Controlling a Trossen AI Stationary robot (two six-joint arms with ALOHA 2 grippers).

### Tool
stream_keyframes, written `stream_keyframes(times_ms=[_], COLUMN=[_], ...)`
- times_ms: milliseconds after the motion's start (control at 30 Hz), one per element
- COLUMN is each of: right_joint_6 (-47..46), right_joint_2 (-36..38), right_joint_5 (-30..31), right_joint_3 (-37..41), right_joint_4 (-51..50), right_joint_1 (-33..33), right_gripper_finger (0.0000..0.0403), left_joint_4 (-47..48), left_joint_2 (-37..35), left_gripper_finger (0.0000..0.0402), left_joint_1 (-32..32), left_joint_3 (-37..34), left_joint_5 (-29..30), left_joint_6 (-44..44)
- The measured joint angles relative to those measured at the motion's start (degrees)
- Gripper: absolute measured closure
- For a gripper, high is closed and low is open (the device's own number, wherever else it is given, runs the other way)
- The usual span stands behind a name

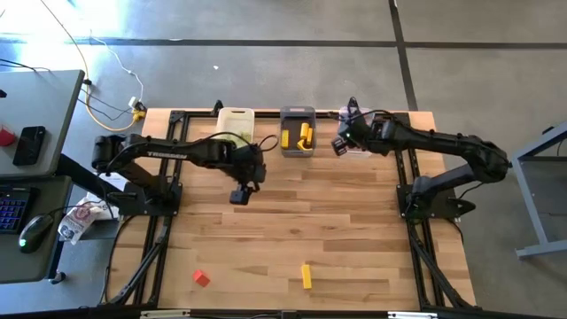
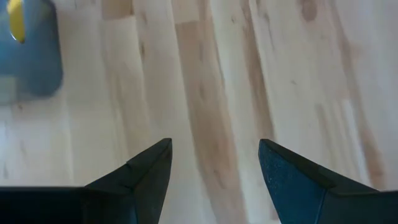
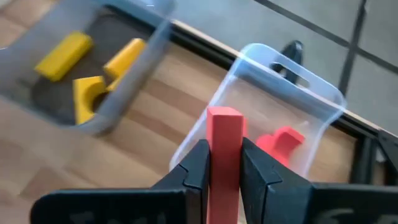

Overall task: Sort & place blocks by color
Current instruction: Put the orange block into the transparent bin

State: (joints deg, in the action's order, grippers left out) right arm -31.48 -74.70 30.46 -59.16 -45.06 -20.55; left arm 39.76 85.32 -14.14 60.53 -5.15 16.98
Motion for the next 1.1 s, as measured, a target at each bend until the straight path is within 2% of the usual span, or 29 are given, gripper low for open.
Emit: stream_keyframes(times_ms=[233, 533, 667, 967, 1100], right_joint_6=[-1.2, -1.7, -1.8, -3.1, -1.7], right_joint_2=[-1.6, -10.4, -14.0, -18.8, -19.1], right_joint_5=[0.1, -0.9, -1.7, -5.6, -6.6], right_joint_3=[0.0, 0.0, 0.0, 0.0, 0.0], right_joint_4=[-0.6, -0.6, -0.6, -0.6, -0.6], right_joint_1=[-4.8, -8.5, -9.5, -11.6, -11.7], right_gripper_finger=[0.0363, 0.0363, 0.0363, 0.0363, 0.0340], left_joint_4=[0.7, 6.3, 7.2, 9.5, 11.8], left_joint_2=[-7.8, -17.0, -20.6, -25.0, -26.0], left_gripper_finger=[0.0177, 0.0177, 0.0177, 0.0177, 0.0177], left_joint_1=[2.9, 7.0, 8.2, 8.6, 8.6], left_joint_3=[-4.5, -9.7, -12.0, -13.0, -13.0], left_joint_5=[4.0, 13.2, 16.2, 16.9, 19.2], left_joint_6=[-7.9, -19.2, -21.2, -22.9, -22.8])
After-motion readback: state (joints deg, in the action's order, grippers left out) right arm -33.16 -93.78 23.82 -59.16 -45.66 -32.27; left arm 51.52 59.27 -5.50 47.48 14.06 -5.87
